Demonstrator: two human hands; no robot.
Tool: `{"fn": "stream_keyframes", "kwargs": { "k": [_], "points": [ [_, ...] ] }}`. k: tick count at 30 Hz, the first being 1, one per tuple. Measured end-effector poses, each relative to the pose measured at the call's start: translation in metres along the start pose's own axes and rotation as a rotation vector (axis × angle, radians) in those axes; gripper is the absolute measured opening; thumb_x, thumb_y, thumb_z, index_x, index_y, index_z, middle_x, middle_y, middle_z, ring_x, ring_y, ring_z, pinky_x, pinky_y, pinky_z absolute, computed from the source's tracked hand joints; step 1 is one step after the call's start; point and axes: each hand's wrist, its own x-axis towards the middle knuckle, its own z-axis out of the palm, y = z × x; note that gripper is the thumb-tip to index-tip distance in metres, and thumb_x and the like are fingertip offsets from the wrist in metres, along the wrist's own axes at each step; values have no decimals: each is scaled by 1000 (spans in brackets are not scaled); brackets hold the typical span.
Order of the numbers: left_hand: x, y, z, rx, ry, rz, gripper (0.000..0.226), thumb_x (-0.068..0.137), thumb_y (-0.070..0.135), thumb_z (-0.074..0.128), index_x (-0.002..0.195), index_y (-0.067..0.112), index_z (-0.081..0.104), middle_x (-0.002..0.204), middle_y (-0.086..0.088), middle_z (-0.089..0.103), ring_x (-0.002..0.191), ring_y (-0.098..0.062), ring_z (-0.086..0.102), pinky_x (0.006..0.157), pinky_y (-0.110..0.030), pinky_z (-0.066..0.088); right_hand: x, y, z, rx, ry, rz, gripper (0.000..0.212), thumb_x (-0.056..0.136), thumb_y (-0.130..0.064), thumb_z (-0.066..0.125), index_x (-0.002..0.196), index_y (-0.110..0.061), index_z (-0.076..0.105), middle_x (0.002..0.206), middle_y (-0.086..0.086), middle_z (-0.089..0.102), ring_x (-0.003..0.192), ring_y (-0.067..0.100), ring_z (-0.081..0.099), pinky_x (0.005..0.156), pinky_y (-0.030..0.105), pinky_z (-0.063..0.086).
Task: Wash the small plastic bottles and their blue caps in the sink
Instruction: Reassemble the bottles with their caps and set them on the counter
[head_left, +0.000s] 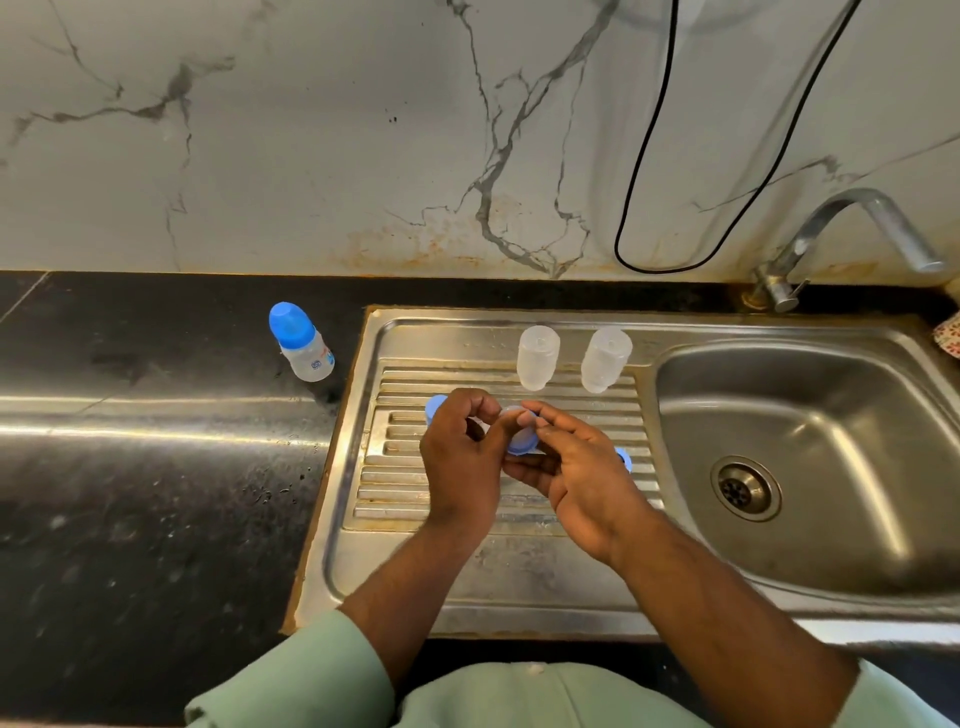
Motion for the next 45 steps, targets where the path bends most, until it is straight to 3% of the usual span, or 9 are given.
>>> {"fn": "stream_keyframes", "kwargs": {
  "k": [4,7,9,15,19,25,32,38,45],
  "points": [
    [8,-10,-3,109,-44,-23,28,80,30,80,85,24,54,83,1,55,75,-7,47,60,-19,41,-1,-9,-3,77,-101,95,19,96,-12,54,105,-9,71,102,13,72,90,22,70,78,30,58],
    [8,10,-7,-218,-158,-497,15,97,42,56,96,27,59,98,-5,63,85,-17,56,69,-24,48,1,-11,-5,54,-55,94,23,90,-10,62,112,-9,69,102,13,74,83,22,72,76,30,60],
    [11,12,-15,-334,-241,-773,42,100,58,39,106,25,65,109,-8,67,87,-24,59,74,-35,49,0,-11,-4,25,-25,67,18,92,-9,59,107,-11,69,94,10,75,74,19,72,69,29,60],
    [10,24,-27,-631,-590,-1102,33,82,39,70,94,8,72,75,-6,62,61,-15,61,67,-30,44,-7,-10,3,-224,-14,-138,23,98,-10,54,101,-22,73,92,7,73,66,17,63,64,28,54],
    [14,30,-24,-741,-515,-1069,13,88,15,65,79,7,70,64,-7,54,51,-13,52,56,-25,50,-12,-12,7,-367,-31,-268,21,93,-10,62,105,-23,73,98,5,73,74,22,65,76,39,57],
    [13,38,-24,-771,-559,-1014,37,99,6,46,65,9,59,44,-2,38,36,-8,32,39,-19,35,-21,-22,16,-448,-69,-272,22,93,-7,61,108,-19,71,92,7,75,69,33,72,63,37,61],
    [5,36,-23,-739,-470,-1071,23,99,14,52,78,9,60,52,-2,45,38,-7,34,44,-19,32,-32,-28,20,-404,-109,-230,22,92,-3,61,94,-21,72,87,9,75,71,37,71,62,36,62],
    [-6,43,-15,-691,-217,-851,25,101,24,52,93,8,68,74,-8,66,60,-14,61,49,-23,49,-33,-20,27,-402,-6,-318,28,92,2,59,86,-19,76,83,5,76,67,29,71,56,32,61],
    [3,39,-20,-718,-340,-897,17,99,15,54,93,5,65,75,-11,63,57,-15,58,50,-24,44,-27,-22,27,-509,-10,-349,20,90,0,63,96,-15,75,83,5,75,65,22,72,57,29,60]
  ]
}}
